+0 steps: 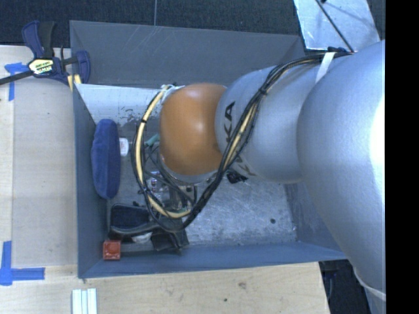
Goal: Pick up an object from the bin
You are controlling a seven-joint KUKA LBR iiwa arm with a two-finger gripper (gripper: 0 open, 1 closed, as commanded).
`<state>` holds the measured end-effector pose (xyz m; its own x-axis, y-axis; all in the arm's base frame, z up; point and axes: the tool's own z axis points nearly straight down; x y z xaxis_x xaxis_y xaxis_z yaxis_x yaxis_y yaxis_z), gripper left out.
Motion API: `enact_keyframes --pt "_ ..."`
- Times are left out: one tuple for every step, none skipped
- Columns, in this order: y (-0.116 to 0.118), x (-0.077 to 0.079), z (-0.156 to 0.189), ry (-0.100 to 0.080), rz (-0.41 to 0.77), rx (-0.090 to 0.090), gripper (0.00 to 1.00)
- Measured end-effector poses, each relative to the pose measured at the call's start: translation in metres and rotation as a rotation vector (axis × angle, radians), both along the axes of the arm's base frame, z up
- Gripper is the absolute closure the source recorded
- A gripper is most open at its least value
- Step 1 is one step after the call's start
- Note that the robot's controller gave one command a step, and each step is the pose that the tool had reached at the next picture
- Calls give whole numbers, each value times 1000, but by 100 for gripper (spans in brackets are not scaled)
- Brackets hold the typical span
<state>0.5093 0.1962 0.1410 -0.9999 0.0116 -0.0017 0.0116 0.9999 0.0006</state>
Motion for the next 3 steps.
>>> enact_keyframes --pt "11 -22 0 2 206 0 100" --pt "23 -13 59 -7 168 3 100" --pt "22 -15 56 -1 167 0 0"
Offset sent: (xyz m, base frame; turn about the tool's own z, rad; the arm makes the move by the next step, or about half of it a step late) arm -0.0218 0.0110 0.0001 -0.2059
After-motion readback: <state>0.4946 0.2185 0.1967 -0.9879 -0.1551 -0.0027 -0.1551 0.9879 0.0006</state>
